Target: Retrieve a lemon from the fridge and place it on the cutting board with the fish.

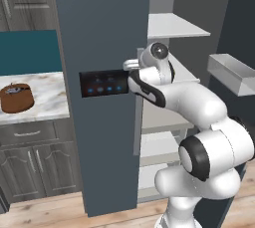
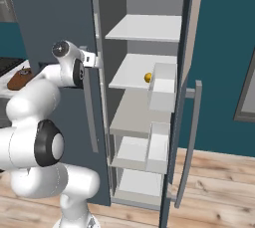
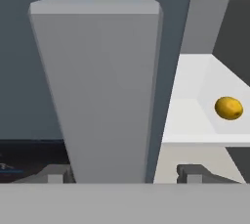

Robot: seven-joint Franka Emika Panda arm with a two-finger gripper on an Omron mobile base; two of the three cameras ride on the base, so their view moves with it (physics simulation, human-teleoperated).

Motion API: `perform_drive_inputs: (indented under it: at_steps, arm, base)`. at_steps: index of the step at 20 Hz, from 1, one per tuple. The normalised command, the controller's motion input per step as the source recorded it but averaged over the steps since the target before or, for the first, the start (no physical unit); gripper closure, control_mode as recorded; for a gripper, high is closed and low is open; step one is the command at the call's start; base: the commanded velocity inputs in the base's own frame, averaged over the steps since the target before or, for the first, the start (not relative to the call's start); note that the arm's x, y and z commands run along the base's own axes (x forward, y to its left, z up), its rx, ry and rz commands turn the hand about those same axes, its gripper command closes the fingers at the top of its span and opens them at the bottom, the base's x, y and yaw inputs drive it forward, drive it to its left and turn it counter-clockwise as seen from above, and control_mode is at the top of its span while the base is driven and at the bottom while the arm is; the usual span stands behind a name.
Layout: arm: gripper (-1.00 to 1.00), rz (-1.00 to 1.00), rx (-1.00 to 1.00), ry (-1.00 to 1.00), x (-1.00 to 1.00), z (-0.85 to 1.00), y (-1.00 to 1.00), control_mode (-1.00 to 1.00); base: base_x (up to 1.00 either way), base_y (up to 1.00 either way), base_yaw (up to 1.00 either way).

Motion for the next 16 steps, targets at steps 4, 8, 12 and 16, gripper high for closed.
perform_drive_inputs:
  at_steps: [4, 8, 12, 16]
  arm:
    - [1.00, 0.00, 0.00, 0.00, 0.06, 0.00, 0.02, -1.00]
    - [1.00, 0.00, 0.00, 0.00, 0.00, 0.00, 0.00, -1.00]
    - [1.00, -0.02, -0.01, 0.00, -0.13, 0.05, 0.16, -1.00]
    - [1.00, -0.11, -0.06, 0.00, -0.74, 0.22, 0.49, -1.00]
  base:
    - [0.00, 0.00, 0.00]
    - [0.00, 0.00, 0.00]
    - [0.00, 0.00, 0.00]
    - [0.00, 0.00, 0.00]
